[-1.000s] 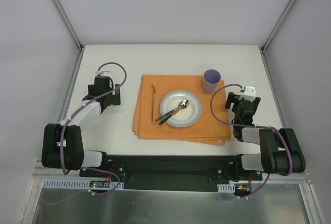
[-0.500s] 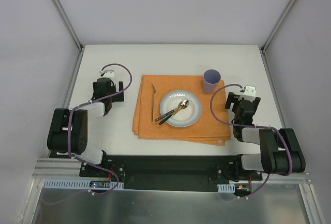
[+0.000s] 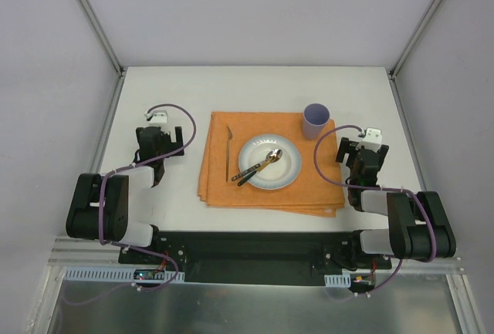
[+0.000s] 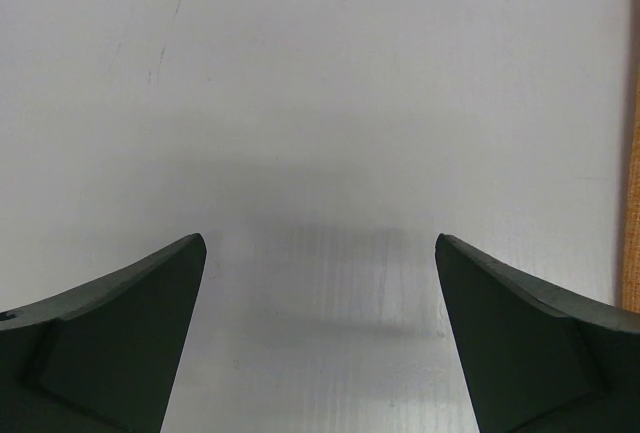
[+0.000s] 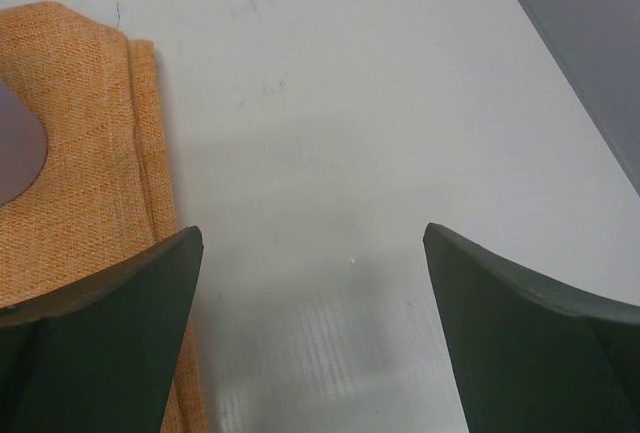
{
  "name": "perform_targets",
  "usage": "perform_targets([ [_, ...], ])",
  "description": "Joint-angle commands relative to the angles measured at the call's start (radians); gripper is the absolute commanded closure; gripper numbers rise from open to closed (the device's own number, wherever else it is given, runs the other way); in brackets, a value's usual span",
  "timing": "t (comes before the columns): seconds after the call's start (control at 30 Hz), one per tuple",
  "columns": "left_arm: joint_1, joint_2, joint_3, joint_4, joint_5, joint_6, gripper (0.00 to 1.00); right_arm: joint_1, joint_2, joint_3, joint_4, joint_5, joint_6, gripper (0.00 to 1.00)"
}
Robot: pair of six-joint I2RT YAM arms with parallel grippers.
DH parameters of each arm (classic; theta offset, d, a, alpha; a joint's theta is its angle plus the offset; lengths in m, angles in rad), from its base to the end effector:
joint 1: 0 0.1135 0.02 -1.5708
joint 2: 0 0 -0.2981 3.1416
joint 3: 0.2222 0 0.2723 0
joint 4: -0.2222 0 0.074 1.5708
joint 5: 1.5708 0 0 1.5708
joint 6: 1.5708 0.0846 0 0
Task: Set the dinner table for one person
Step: Pick up the knife with the napkin.
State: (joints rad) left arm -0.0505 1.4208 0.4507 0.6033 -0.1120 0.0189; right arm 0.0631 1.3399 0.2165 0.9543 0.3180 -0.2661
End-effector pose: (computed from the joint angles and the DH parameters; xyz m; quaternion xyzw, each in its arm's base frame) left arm 0.3227 -0.0068 0.1664 -0.0031 0.8235 0.0372 0.5661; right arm 0.2741 -0.0092 0.1642 -0.0229 0.7612 -0.1849 0.6212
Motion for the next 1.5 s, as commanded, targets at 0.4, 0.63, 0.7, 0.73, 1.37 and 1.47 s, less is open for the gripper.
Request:
perform_targets([
  [0.4, -0.005, -0.064, -0.272, 0.541, 0.024, 0.041, 0.01, 0.0, -0.013, 0.003, 0.055, 0.01, 0.002, 0.04],
  [0.63, 0.023, -0.08, -0.251, 0.474, 0.063, 0.004, 0.01, 0.0, -0.013, 0.003, 0.054, 0.013, 0.002, 0.04],
  [0.7, 0.023, -0.086, -0.251, 0.463, 0.064, 0.003, 0.01, 0.0, -0.013, 0.003, 0.055, 0.013, 0.002, 0.04],
  [0.73, 0.023, -0.088, -0.253, 0.467, 0.063, 0.004, 0.01, 0.0, -0.013, 0.003, 0.055, 0.013, 0.002, 0.04],
  [1.37, 0.023, -0.088, -0.254, 0.47, 0.064, 0.003, 0.01, 0.0, -0.013, 0.003, 0.055, 0.013, 0.002, 0.04],
  [1.47, 0.023, -0.089, -0.254, 0.47, 0.064, 0.003, 0.01, 0.001, -0.013, 0.003, 0.055, 0.013, 0.002, 0.04],
])
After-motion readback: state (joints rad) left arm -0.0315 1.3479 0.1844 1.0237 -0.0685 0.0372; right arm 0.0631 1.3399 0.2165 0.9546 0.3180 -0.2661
